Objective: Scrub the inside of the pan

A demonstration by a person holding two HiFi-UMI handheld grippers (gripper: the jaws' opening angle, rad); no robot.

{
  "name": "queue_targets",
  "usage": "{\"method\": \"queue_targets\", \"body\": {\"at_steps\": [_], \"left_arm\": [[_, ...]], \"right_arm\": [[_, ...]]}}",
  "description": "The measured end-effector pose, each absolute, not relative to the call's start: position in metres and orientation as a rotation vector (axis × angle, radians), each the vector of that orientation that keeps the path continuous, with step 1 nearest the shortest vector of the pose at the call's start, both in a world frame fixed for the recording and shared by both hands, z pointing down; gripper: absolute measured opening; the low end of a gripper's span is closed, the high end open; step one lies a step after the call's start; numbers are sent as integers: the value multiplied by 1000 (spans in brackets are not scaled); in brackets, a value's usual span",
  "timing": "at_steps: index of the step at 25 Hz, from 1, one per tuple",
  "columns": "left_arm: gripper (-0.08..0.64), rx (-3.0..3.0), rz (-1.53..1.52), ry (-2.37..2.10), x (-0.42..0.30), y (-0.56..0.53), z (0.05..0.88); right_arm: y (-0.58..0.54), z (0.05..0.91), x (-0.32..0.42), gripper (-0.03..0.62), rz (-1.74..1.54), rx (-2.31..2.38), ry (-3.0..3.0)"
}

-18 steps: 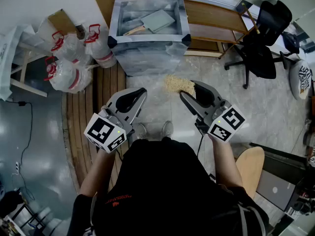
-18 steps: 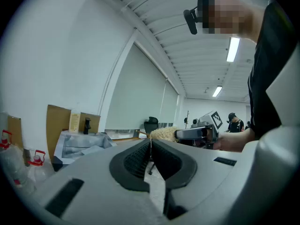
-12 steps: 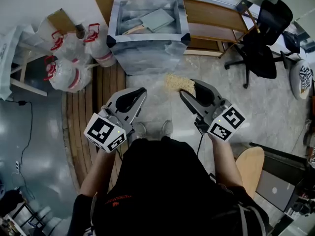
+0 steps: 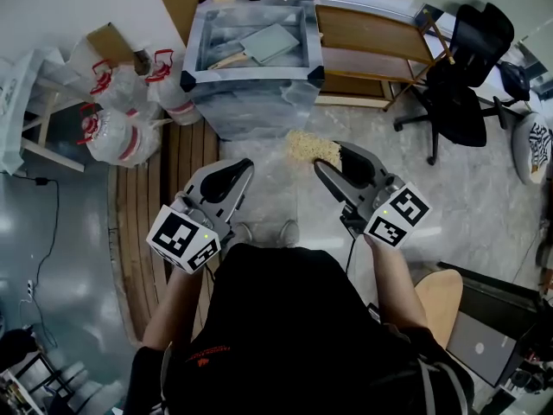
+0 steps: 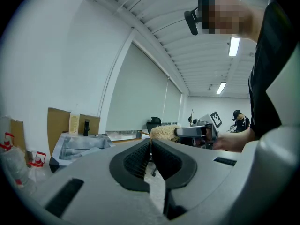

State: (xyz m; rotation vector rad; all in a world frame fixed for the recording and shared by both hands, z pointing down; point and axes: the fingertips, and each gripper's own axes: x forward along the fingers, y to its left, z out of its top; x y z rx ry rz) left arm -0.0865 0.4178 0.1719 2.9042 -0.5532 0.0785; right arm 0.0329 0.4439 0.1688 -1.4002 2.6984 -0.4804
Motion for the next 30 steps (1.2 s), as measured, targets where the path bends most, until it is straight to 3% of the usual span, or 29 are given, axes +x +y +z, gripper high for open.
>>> {"method": "queue_targets", "body": {"at_steps": [11,30], "left_arm": [[26,2889,99,-612,-45,435,181],[26,2874,78,-625,-23,362,198]], "right_arm": [[455,176,90,183,-488,-1386,2703],[388,192,115,183,-494,-1395,2718]]}}
